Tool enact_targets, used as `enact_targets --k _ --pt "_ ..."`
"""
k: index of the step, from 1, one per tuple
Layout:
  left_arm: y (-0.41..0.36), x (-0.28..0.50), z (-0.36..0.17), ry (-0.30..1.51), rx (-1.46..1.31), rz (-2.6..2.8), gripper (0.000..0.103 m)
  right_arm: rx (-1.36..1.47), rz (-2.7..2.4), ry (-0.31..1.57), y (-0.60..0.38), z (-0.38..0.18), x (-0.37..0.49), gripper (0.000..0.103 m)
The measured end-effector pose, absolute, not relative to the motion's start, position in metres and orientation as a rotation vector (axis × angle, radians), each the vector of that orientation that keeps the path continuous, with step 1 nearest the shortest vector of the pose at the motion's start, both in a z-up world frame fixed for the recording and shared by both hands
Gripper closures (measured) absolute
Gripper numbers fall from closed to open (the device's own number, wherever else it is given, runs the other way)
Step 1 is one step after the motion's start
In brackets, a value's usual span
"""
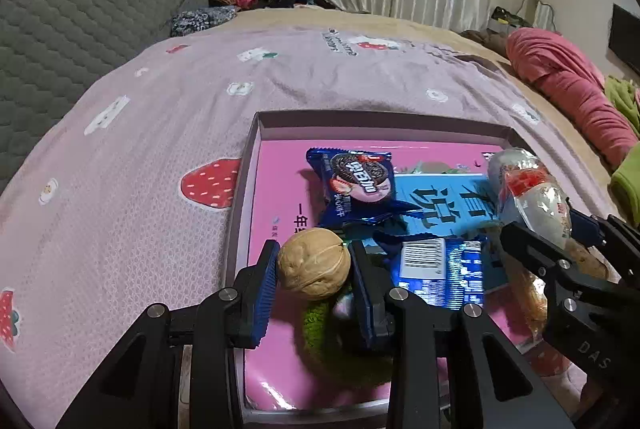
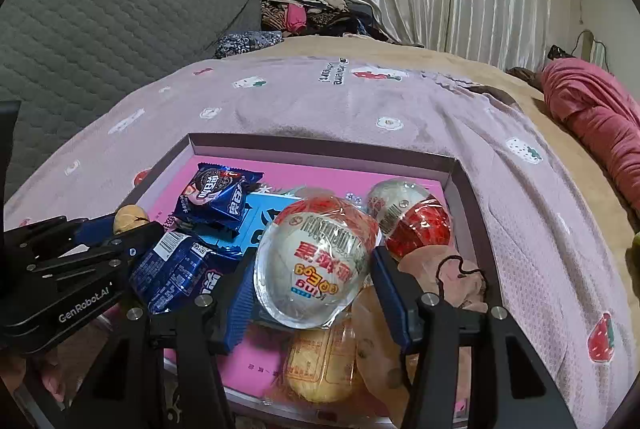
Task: Organize objects
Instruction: 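Open the left tool to drop the walnut while the right tool releases the candy egg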
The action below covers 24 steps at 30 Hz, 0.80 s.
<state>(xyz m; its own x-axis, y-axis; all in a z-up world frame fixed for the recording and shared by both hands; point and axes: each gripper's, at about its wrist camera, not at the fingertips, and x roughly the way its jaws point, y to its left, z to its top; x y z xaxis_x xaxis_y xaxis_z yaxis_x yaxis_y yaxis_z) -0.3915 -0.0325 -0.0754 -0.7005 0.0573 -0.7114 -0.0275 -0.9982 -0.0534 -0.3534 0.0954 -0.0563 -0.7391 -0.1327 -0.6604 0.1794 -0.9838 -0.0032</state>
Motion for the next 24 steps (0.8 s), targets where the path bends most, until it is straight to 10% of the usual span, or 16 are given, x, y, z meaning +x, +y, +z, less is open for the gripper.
enact_targets --k 10,24 --pt "-0.035 -0.395 -0.084 -0.043 -1.199 2.864 0.066 1.076 -2.763 0.185 0.082 -0.064 -0.357 0.047" --pt "-0.037 -0.389 -0.072 -0.069 -1.172 2.871 0.037 1.036 -2.798 0.156 0.085 -0.055 -0.351 0.046"
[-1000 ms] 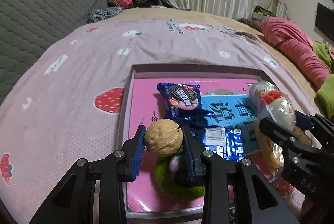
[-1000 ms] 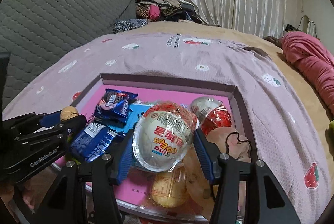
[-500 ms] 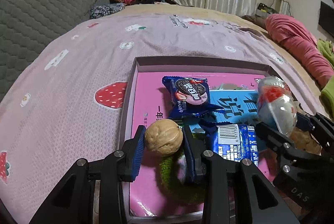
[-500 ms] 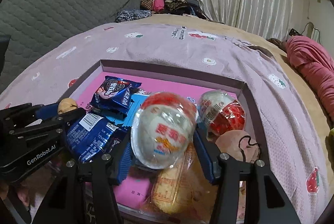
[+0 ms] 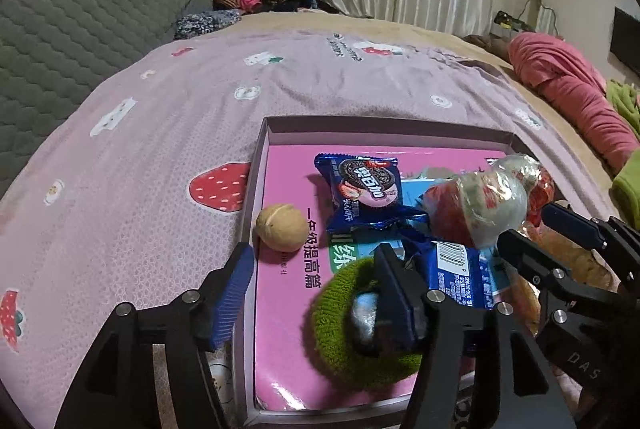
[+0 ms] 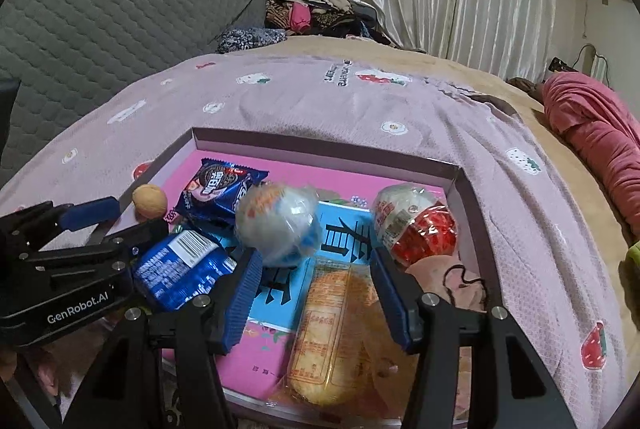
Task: Organize objects
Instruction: 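Open the left tool to drop the walnut while the right tool releases the candy egg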
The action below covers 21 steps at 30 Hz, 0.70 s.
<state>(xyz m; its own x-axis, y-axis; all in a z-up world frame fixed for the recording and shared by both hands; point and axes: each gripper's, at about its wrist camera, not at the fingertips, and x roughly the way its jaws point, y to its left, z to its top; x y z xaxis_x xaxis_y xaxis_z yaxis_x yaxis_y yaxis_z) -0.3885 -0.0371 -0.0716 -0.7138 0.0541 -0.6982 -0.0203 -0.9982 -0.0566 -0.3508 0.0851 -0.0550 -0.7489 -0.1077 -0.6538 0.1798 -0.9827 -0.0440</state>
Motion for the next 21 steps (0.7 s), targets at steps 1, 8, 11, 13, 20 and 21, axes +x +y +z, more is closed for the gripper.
enact_targets --k 1,8,11,13,20,21 --pt "-0.037 -0.388 -0.071 -0.069 -1.172 2.869 0.036 1.031 -2.804 0.149 0.086 -0.053 -0.350 0.043" --pt "-0.037 -0.383 -0.063 -0.071 -1.146 2.873 0.031 0.977 -2.834 0.109 0.095 -0.038 -0.344 0.038" --pt "-0.039 -0.379 -0.057 -0.078 -1.126 2.875 0.028 0.956 -2.846 0.090 0.099 -0.032 -0.341 0.035" --pt "-0.040 -0.377 -0.054 -0.084 -1.114 2.876 0.027 0.936 -2.856 0.082 0.101 -0.028 -0.338 0.034" --pt "-0.047 -0.366 -0.034 -0.114 -1.050 2.904 0.020 0.859 -2.883 0.052 0.106 -0.009 -0.325 0.024" --pt "-0.049 -0.363 -0.030 -0.126 -1.032 2.909 0.019 0.846 -2.882 0.048 0.106 -0.006 -0.323 0.023"
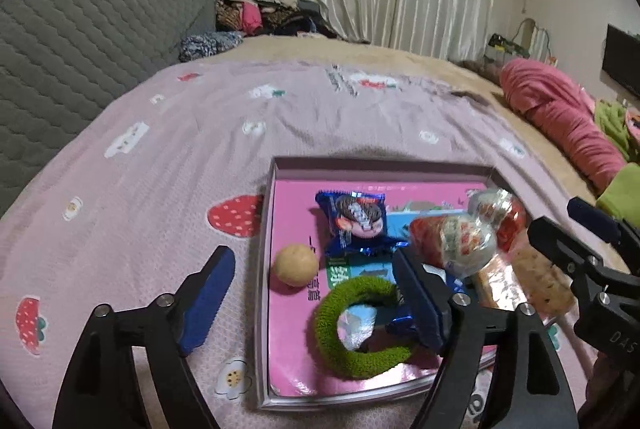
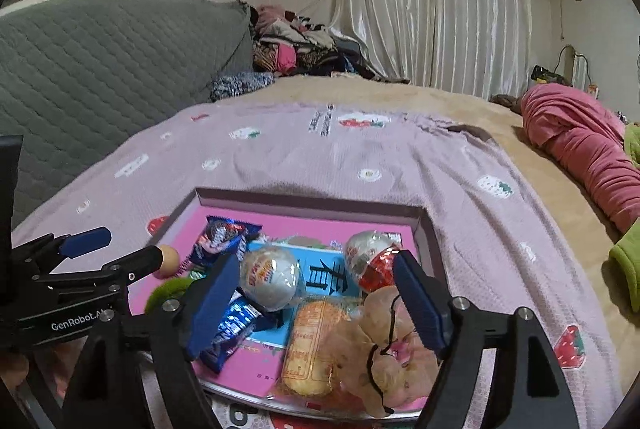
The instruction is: Organize objects
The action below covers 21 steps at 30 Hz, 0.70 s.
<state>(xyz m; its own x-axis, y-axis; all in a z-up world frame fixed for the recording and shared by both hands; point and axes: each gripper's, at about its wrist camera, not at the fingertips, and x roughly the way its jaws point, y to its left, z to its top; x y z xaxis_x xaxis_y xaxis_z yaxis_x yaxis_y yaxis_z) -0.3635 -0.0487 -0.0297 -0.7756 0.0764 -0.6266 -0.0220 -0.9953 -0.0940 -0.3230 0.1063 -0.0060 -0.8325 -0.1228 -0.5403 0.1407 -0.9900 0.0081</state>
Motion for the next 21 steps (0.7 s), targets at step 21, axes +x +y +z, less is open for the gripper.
enact_targets --k 21 --pt "-0.046 -0.285 0.004 -0.113 -0.956 2.955 0.014 0.841 -2.925 0.034 0.120 0.021 -0.254 0.003"
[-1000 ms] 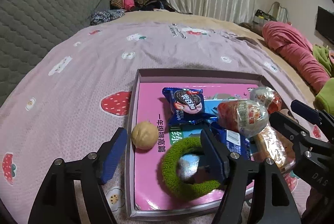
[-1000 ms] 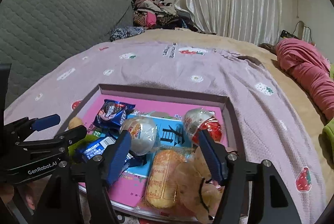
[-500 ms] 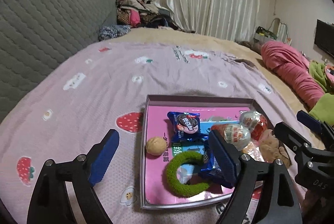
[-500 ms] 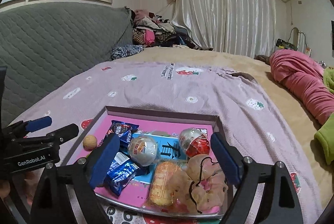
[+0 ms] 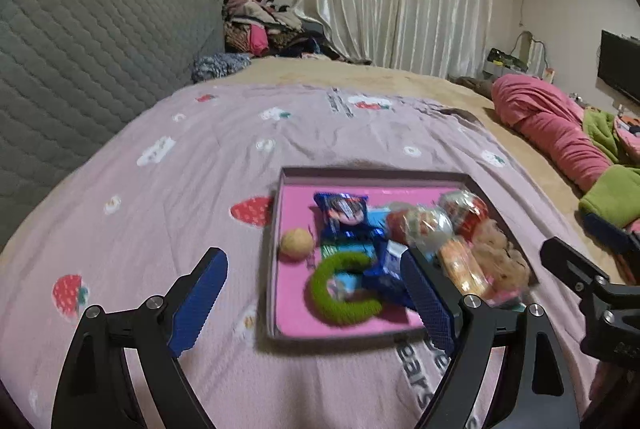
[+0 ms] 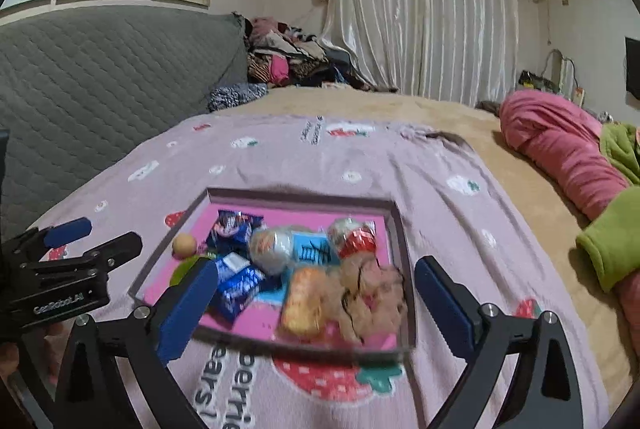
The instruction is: Organize objects
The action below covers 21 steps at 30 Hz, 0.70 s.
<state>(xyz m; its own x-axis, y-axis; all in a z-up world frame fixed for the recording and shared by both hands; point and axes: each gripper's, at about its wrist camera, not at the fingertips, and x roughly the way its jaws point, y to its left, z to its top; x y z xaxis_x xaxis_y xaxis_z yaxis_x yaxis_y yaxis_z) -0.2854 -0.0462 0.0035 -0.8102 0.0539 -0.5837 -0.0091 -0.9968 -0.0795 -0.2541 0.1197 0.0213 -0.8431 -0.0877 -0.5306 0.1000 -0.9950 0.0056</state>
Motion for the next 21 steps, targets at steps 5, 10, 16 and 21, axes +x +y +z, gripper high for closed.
enact_targets --k 5,10,16,21 --pt "-0.038 -0.257 0.008 -0.116 -0.984 2.962 0.013 0.866 -2.903 0.010 0.121 0.026 -0.236 0.003" --pt "-0.026 -0.236 0.022 -0.081 -0.994 2.986 0.000 0.887 -2.909 0.052 0.119 0.040 -0.220 0.001" --pt "-0.017 -0.205 0.051 -0.027 -0.965 3.024 0.000 0.881 -2.916 0.007 0.126 0.059 -0.201 0.001" --pt "-0.018 -0.185 0.072 -0.036 -0.946 3.043 0.000 0.862 -2.908 -0.047 0.133 0.077 -0.184 0.001"
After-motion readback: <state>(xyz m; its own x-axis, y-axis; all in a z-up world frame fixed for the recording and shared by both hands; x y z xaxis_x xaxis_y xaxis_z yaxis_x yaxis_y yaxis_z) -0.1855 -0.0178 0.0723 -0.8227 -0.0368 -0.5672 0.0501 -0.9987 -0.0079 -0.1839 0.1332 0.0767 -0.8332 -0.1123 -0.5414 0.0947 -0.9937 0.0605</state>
